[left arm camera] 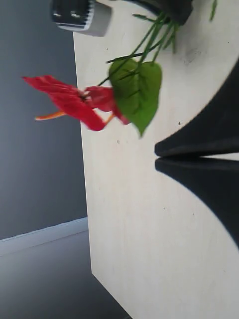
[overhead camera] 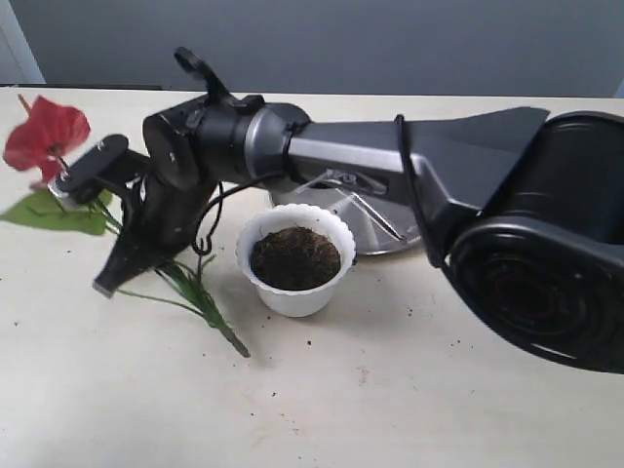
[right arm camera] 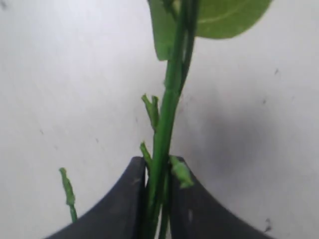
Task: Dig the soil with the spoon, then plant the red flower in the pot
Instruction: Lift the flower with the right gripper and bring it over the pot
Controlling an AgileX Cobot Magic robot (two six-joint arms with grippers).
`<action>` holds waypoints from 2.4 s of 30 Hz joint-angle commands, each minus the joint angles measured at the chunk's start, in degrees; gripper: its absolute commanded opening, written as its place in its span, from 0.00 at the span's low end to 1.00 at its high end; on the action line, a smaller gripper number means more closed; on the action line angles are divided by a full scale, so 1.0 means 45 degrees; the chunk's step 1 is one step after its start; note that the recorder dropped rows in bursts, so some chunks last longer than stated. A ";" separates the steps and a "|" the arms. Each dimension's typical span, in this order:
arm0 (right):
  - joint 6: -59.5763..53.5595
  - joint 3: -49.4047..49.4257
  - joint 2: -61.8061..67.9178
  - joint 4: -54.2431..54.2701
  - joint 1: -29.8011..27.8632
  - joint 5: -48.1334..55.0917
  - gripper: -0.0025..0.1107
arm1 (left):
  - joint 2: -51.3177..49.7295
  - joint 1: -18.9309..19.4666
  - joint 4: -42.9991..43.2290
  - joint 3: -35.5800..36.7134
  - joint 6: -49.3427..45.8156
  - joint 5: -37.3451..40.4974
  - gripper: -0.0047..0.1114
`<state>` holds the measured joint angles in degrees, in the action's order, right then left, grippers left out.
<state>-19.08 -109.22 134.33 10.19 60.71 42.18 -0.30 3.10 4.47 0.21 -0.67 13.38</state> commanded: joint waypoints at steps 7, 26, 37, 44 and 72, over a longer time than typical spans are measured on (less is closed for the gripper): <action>-0.0088 -0.0031 -0.3531 0.0911 -0.0021 -0.4226 0.02 | 0.0068 -0.0090 -0.0097 -0.0047 0.0019 -0.0013 0.04; -0.0625 1.1199 -1.1757 0.1155 -0.3173 -1.4658 0.02 | 0.0068 -0.0090 -0.0097 -0.0047 0.0019 -0.0013 0.04; 0.7977 1.4259 -1.0485 -0.7609 -0.6064 -1.9431 0.02 | 0.0068 -0.0090 -0.0097 -0.0047 0.0019 -0.0039 0.04; 0.8408 1.4259 -0.8431 -0.9531 -0.6134 -2.1175 0.02 | 0.0068 -0.0090 -0.0097 -0.0047 0.0019 -0.0039 0.04; 0.7002 1.4350 -0.4015 -1.0431 -0.5984 -2.4602 0.02 | 0.0068 -0.0090 -0.0097 -0.0047 0.0019 -0.0015 0.04</action>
<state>14.06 -44.86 115.81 -35.03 33.47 -69.32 -0.30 3.10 4.47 0.21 -0.67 13.38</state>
